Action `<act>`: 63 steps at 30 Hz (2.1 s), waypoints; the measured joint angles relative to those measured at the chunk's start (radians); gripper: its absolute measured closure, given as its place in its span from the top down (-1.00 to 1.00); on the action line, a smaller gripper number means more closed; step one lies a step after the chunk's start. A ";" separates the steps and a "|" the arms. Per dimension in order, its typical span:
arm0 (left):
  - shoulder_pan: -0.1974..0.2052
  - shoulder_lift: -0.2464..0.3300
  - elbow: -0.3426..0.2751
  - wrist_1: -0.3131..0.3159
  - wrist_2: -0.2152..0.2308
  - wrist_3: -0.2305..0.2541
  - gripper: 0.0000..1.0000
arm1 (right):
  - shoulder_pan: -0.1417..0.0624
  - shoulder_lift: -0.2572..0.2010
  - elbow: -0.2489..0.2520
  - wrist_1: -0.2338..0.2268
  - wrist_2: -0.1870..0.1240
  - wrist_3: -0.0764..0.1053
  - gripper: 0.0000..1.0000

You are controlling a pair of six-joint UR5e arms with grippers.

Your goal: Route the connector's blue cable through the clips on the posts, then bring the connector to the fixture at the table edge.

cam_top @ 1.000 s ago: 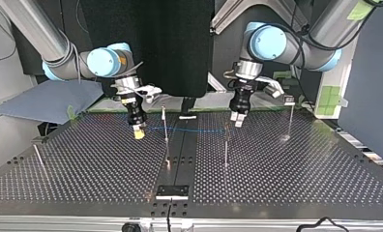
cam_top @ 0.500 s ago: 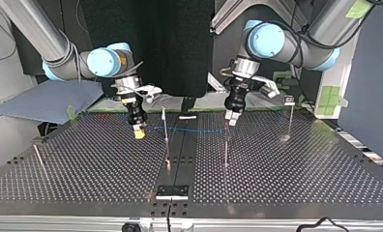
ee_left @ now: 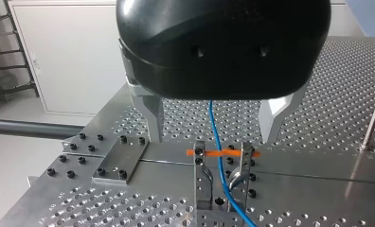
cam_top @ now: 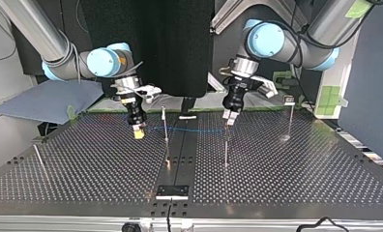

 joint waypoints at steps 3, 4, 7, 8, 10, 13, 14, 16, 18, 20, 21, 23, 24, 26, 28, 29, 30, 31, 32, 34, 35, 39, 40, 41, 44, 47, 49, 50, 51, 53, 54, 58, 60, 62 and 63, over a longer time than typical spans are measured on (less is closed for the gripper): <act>0.000 0.000 0.000 0.000 -0.001 -0.001 1.00 | 0.000 0.000 0.000 0.000 0.000 0.000 -1.00; 0.000 0.000 0.000 0.000 -0.001 -0.001 1.00 | 0.000 0.000 0.000 0.000 0.000 0.000 -1.00; 0.000 0.000 -0.001 0.000 -0.002 -0.001 1.00 | 0.000 0.000 0.000 0.000 0.000 0.000 -1.00; 0.000 0.000 -0.001 0.000 -0.002 -0.001 1.00 | 0.000 0.000 0.000 0.001 0.000 0.000 -1.00; 0.000 0.000 -0.001 -0.002 0.001 -0.002 1.00 | 0.000 0.000 0.000 0.002 0.000 0.000 -1.00; 0.000 0.000 -0.002 -0.015 0.006 -0.006 1.00 | 0.000 0.000 0.000 0.003 0.000 0.000 -1.00; 0.000 0.000 -0.002 -0.019 0.006 -0.007 1.00 | 0.000 0.000 0.000 0.003 0.000 0.000 -1.00; 0.000 0.000 -0.004 -0.025 0.007 -0.009 1.00 | 0.000 0.000 0.000 0.005 0.000 0.000 -1.00; -0.001 0.000 -0.010 -0.026 0.006 -0.010 1.00 | 0.000 0.000 0.000 0.006 0.000 -0.001 -1.00; -0.003 0.000 -0.019 -0.021 0.005 -0.009 1.00 | 0.000 0.000 0.000 0.006 0.000 -0.001 -1.00; -0.005 0.000 -0.026 -0.017 0.004 -0.008 1.00 | 0.000 0.000 0.000 0.006 0.000 -0.001 -1.00; -0.007 0.000 -0.032 -0.014 0.000 -0.008 1.00 | 0.000 0.000 0.000 0.006 0.000 -0.001 -1.00; -0.009 0.000 -0.034 -0.013 -0.005 -0.009 1.00 | -0.001 0.000 0.000 0.006 0.000 -0.001 -1.00; -0.014 0.000 -0.033 -0.013 -0.015 -0.014 1.00 | -0.001 0.000 0.000 0.006 -0.001 -0.001 -1.00; -0.024 0.000 -0.027 -0.021 -0.031 -0.021 1.00 | -0.002 0.000 0.000 0.006 -0.002 -0.001 -1.00; -0.029 0.000 -0.022 -0.027 -0.038 -0.024 1.00 | -0.002 0.000 0.000 0.006 -0.002 -0.001 -1.00; -0.037 0.000 -0.014 -0.036 -0.048 -0.030 1.00 | -0.003 0.000 0.000 0.006 -0.003 -0.001 -1.00; -0.044 -0.001 -0.008 -0.042 -0.055 -0.034 1.00 | -0.003 0.000 0.000 0.006 -0.003 -0.001 -1.00; -0.050 -0.001 -0.002 -0.048 -0.062 -0.036 1.00 | -0.003 0.000 0.000 0.006 -0.003 -0.001 -1.00; -0.065 -0.004 0.013 -0.064 -0.078 -0.041 1.00 | -0.004 0.000 0.000 0.006 -0.003 0.000 -1.00; -0.072 -0.007 0.019 -0.070 -0.084 -0.041 1.00 | -0.004 0.000 0.000 0.006 -0.003 0.000 -1.00; -0.106 -0.035 0.053 -0.104 -0.118 -0.033 1.00 | -0.004 0.000 0.000 0.006 -0.003 0.000 -1.00; -0.113 -0.043 0.061 -0.112 -0.127 -0.031 1.00 | -0.004 0.000 0.000 0.006 -0.003 0.000 -1.00; -0.122 -0.051 0.069 -0.120 -0.135 -0.029 1.00 | -0.004 0.000 0.000 0.006 -0.004 0.000 -1.00; -0.149 -0.077 0.096 -0.147 -0.162 -0.027 1.00 | -0.005 0.001 0.000 0.009 -0.004 -0.001 -1.00; -0.173 -0.101 0.120 -0.171 -0.186 -0.025 1.00 | -0.007 0.001 0.000 0.012 -0.005 -0.002 -1.00; -0.190 -0.117 0.137 -0.185 -0.203 -0.020 1.00 | -0.008 0.001 0.000 0.013 -0.005 -0.003 -1.00; -0.198 -0.121 0.145 -0.192 -0.211 -0.017 1.00 | -0.008 0.001 0.000 0.014 -0.005 -0.003 -1.00; -0.209 -0.125 0.156 -0.199 -0.222 -0.012 1.00 | -0.008 0.001 0.001 0.015 -0.005 -0.003 -1.00; -0.226 -0.129 0.173 -0.205 -0.239 -0.006 1.00 | -0.008 0.001 0.001 0.015 -0.005 -0.003 -1.00; -0.236 -0.130 0.183 -0.206 -0.249 -0.003 1.00 | -0.008 0.001 0.001 0.015 -0.005 -0.003 -1.00; -0.269 -0.132 0.216 -0.199 -0.282 0.000 1.00 | -0.008 0.001 0.001 0.016 -0.005 -0.004 -1.00; -0.289 -0.132 0.236 -0.192 -0.302 0.001 1.00 | -0.008 0.001 0.001 0.017 -0.005 -0.004 -1.00; -0.301 -0.132 0.254 -0.187 -0.320 0.003 1.00 | -0.009 0.002 0.001 0.017 -0.005 -0.004 -1.00; -0.306 -0.132 0.265 -0.185 -0.330 0.006 1.00 | -0.009 0.002 0.001 0.017 -0.005 -0.004 -1.00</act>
